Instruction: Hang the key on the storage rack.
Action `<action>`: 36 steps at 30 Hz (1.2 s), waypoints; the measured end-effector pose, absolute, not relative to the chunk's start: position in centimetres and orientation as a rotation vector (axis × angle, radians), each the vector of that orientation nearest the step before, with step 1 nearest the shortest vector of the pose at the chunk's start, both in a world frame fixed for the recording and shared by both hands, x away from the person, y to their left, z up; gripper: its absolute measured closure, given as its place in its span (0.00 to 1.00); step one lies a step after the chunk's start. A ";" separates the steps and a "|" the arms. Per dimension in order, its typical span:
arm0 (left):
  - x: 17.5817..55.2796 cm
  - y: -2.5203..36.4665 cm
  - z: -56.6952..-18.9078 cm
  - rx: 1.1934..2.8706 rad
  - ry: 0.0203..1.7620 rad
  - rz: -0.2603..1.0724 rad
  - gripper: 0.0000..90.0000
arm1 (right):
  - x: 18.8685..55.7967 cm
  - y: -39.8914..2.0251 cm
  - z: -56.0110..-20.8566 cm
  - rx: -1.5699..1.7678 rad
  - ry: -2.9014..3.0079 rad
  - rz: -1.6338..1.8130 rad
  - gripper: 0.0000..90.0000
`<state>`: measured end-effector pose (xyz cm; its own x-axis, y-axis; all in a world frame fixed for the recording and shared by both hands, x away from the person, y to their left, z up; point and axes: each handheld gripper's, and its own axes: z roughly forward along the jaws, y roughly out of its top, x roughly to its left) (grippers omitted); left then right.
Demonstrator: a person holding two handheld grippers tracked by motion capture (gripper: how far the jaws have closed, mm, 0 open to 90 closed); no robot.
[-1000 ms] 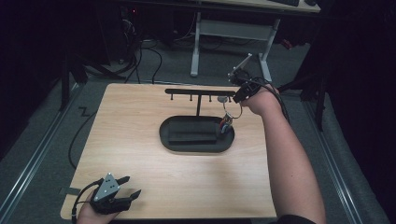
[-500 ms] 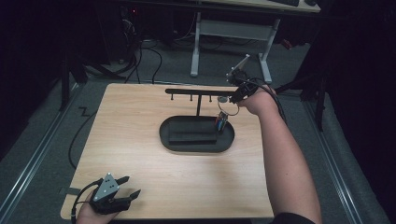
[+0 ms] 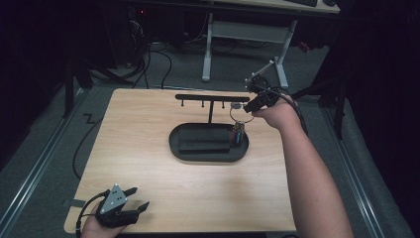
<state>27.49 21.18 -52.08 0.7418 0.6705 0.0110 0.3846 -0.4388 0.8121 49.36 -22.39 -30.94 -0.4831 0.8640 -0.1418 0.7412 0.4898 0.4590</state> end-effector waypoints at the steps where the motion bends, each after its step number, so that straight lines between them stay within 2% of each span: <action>1: 27.5 21.1 -52.1 2.079 0.796 0.420 0.38 | 49.1 -22.4 -31.0 1.348 2.390 0.489 0.59; 10: 27.4 21.0 -52.1 2.089 0.795 0.415 0.38 | 47.2 -22.7 -33.0 1.348 2.383 0.562 0.32; 19: 27.4 21.0 -52.2 2.092 0.800 0.417 0.38 | 46.0 -23.5 -35.1 1.396 2.356 0.591 0.31; 25: 27.3 21.0 -52.3 2.094 0.803 0.416 0.38 | 45.4 -24.1 -36.5 1.417 2.329 0.630 0.22; 36: 27.3 20.9 -52.4 2.101 0.805 0.412 0.38 | 43.1 -26.0 -39.2 1.441 2.256 0.729 0.16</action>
